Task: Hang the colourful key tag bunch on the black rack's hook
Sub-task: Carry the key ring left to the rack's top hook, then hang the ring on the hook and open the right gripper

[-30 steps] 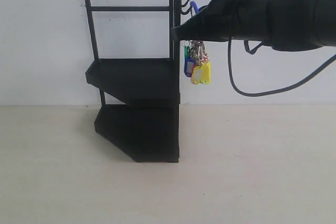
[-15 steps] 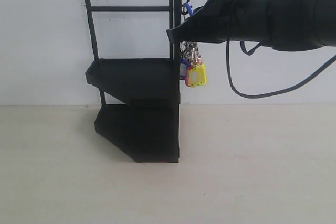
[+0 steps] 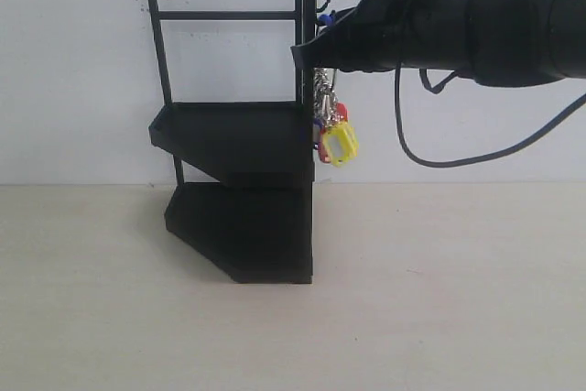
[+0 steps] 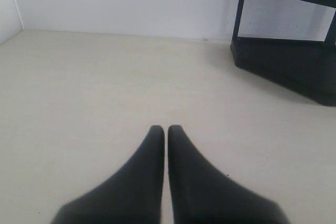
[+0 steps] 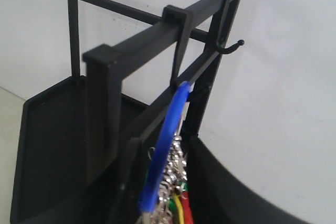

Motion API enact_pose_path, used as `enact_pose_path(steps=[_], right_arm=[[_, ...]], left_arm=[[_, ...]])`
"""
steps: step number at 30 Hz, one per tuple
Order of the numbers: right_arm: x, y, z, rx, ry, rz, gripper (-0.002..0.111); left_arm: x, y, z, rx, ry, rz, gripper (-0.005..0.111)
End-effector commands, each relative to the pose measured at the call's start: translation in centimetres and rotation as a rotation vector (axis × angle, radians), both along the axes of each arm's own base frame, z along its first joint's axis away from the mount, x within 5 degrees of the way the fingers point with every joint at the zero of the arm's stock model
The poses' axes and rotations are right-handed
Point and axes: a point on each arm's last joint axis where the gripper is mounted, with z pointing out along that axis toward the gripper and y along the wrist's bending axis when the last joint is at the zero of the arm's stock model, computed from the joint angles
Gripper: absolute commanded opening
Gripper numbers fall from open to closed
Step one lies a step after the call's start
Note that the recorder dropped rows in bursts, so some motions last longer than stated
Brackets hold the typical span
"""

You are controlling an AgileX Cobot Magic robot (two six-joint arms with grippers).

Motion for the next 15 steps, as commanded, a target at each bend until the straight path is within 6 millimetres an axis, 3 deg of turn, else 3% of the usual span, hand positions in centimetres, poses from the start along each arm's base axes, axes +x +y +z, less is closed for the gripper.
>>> enact_pose_path(steps=[1,4,6,15], right_arm=[[0.1,-0.4,0.6,-0.002,-0.022,-0.043,0.042],[0.0,-0.4,0.7,0.003,-0.022,-0.049,0.021],[-0.1,-0.5,1.0,0.012,-0.026,-0.052,0.000],[-1.4,-1.2,3.3,0.069,-0.063,-0.053,0.000]], left_arm=[[0.0,0.0,0.1,-0.002,-0.007,0.004,0.004],[0.0,0.0,0.1,-0.002,-0.007,0.004,0.004],[0.0,0.0,0.1,-0.002,-0.007,0.004,0.004],[0.0,0.0,0.1,-0.002,-0.007,0.004,0.004]])
